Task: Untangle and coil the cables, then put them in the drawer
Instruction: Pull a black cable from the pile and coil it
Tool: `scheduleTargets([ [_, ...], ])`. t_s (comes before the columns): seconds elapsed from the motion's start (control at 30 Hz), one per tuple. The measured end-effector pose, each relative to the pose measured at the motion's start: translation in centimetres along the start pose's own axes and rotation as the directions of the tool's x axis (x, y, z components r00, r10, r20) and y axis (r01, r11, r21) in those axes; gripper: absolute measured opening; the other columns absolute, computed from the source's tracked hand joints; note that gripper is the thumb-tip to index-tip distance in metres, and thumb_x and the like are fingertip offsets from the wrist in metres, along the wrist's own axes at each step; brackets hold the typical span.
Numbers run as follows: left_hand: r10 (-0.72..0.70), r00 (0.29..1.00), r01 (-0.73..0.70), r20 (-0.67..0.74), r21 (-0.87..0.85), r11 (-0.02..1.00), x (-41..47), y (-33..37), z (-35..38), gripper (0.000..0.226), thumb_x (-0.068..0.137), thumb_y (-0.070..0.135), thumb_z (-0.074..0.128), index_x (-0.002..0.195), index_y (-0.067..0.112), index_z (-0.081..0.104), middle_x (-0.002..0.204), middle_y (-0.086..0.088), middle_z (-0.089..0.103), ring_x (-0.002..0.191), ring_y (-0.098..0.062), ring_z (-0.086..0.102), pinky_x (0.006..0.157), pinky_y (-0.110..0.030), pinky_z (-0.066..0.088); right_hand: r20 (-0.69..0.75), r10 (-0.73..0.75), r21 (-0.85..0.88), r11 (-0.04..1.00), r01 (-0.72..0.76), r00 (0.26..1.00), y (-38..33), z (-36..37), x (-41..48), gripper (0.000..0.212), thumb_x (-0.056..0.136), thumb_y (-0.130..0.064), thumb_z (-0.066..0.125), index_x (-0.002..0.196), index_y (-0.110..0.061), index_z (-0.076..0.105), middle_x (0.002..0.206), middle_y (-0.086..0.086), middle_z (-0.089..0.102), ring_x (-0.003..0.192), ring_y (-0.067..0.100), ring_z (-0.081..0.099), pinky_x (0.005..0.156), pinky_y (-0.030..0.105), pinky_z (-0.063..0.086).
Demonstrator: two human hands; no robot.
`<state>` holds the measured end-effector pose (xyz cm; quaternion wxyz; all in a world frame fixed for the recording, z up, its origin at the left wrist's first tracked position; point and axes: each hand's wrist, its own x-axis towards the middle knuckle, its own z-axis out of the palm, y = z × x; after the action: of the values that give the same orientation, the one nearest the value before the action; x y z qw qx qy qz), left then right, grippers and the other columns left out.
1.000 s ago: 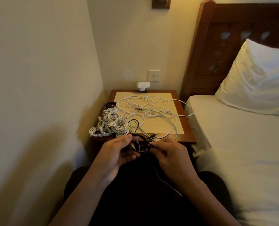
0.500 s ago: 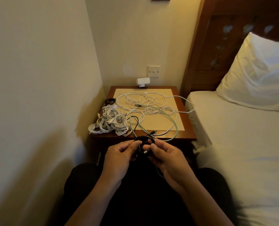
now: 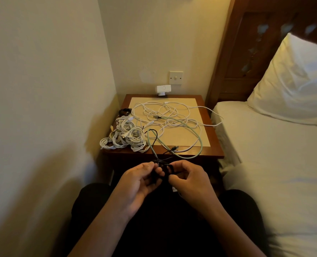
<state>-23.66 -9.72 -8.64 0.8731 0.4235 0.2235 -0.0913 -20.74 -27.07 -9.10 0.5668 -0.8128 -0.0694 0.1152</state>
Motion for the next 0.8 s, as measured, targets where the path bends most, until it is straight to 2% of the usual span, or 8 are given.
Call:
scheduleTargets([
  [0.17, -0.062, 0.998, 0.064, 0.019, -0.123, 0.99, -0.4, 0.3, -0.3, 0.017, 0.101, 0.015, 0.054, 0.101, 0.002, 0.065, 0.073, -0.006, 0.058, 0.072, -0.019, 0.06, 0.083, -0.037, 0.047, 0.085, -0.057, -0.132, 0.989, 0.068, 0.995, -0.2, -0.2, -0.1, 0.029, 0.094, -0.017, 0.071, 0.119, -0.032, 0.072, 0.102, -0.016, 0.076, 0.096, -0.004, 0.07, 0.09, 0.028, 0.06],
  [0.33, -0.061, 0.996, 0.07, 0.068, -0.128, 0.989, -0.9, 0.8, -0.2, 0.015, 0.094, 0.015, 0.056, 0.097, 0.002, 0.063, 0.066, -0.003, 0.049, 0.065, -0.018, 0.055, 0.072, -0.032, 0.038, 0.169, -0.084, -0.036, 0.995, 0.092, 0.982, -1.0, -1.5, 0.4, 0.028, 0.094, -0.015, 0.073, 0.117, -0.031, 0.075, 0.107, -0.015, 0.077, 0.104, 0.002, 0.071, 0.101, 0.038, 0.055],
  [0.43, -0.015, 0.99, 0.001, 0.137, 0.099, 0.995, -1.3, 1.7, -0.4, 0.031, 0.088, 0.016, 0.067, 0.113, 0.0, 0.063, 0.07, -0.009, 0.053, 0.072, -0.023, 0.062, 0.073, -0.034, 0.049, 0.149, -0.077, 0.031, 0.997, 0.073, 0.986, -1.0, -1.8, 0.3, 0.021, 0.096, -0.018, 0.071, 0.111, -0.031, 0.077, 0.104, -0.01, 0.078, 0.101, 0.006, 0.072, 0.099, 0.042, 0.056],
  [0.5, -0.034, 0.982, -0.034, 0.185, 0.352, 0.935, -1.7, 1.9, -0.7, 0.042, 0.086, 0.019, 0.075, 0.124, 0.004, 0.062, 0.076, -0.012, 0.062, 0.08, -0.027, 0.068, 0.079, -0.035, 0.056, 0.154, -0.099, -0.057, 0.992, 0.109, 0.983, -0.7, -1.8, 0.2, 0.02, 0.097, -0.022, 0.069, 0.112, -0.034, 0.076, 0.103, -0.01, 0.077, 0.098, 0.007, 0.072, 0.093, 0.04, 0.059],
  [0.57, -0.018, 0.984, -0.086, 0.179, 0.558, 0.825, -1.9, 1.7, -0.8, 0.032, 0.092, 0.02, 0.071, 0.121, 0.007, 0.066, 0.085, -0.012, 0.071, 0.09, -0.027, 0.071, 0.089, -0.035, 0.055, 0.181, -0.124, -0.184, 0.97, 0.158, 0.976, -0.5, -1.6, 0.0, 0.021, 0.098, -0.024, 0.069, 0.114, -0.035, 0.074, 0.1, -0.011, 0.075, 0.092, 0.005, 0.071, 0.086, 0.035, 0.062],
  [0.63, 0.077, 0.985, -0.159, 0.153, 0.655, 0.739, -2.1, 1.2, -0.6, 0.019, 0.098, 0.018, 0.063, 0.112, 0.008, 0.069, 0.089, -0.012, 0.076, 0.095, -0.025, 0.072, 0.085, -0.03, 0.055, 0.162, -0.151, -0.249, 0.95, 0.189, 0.975, -0.4, -1.2, -0.2, 0.02, 0.097, -0.025, 0.07, 0.114, -0.036, 0.073, 0.096, -0.012, 0.074, 0.088, 0.003, 0.07, 0.082, 0.031, 0.062],
  [0.7, 0.141, 0.979, -0.199, 0.145, 0.58, 0.79, -2.2, 0.8, -0.2, 0.015, 0.101, 0.013, 0.057, 0.107, 0.004, 0.068, 0.085, -0.012, 0.075, 0.089, -0.024, 0.072, 0.081, -0.029, 0.056, 0.14, -0.151, -0.198, 0.964, 0.177, 0.979, -0.4, -0.9, -0.2, 0.016, 0.098, -0.028, 0.069, 0.11, -0.036, 0.074, 0.093, -0.01, 0.075, 0.084, 0.006, 0.071, 0.079, 0.032, 0.062],
  [0.8, 0.112, 0.984, -0.149, 0.136, 0.301, 0.942, -2.1, 0.3, 0.3, 0.015, 0.1, 0.011, 0.054, 0.101, -0.001, 0.064, 0.077, -0.012, 0.068, 0.078, -0.021, 0.069, 0.079, -0.032, 0.059, 0.142, -0.082, -0.063, 0.994, 0.092, 0.987, -0.3, -0.5, 0.0, 0.01, 0.099, -0.034, 0.066, 0.104, -0.035, 0.074, 0.096, -0.006, 0.076, 0.088, 0.012, 0.073, 0.083, 0.038, 0.062],
])
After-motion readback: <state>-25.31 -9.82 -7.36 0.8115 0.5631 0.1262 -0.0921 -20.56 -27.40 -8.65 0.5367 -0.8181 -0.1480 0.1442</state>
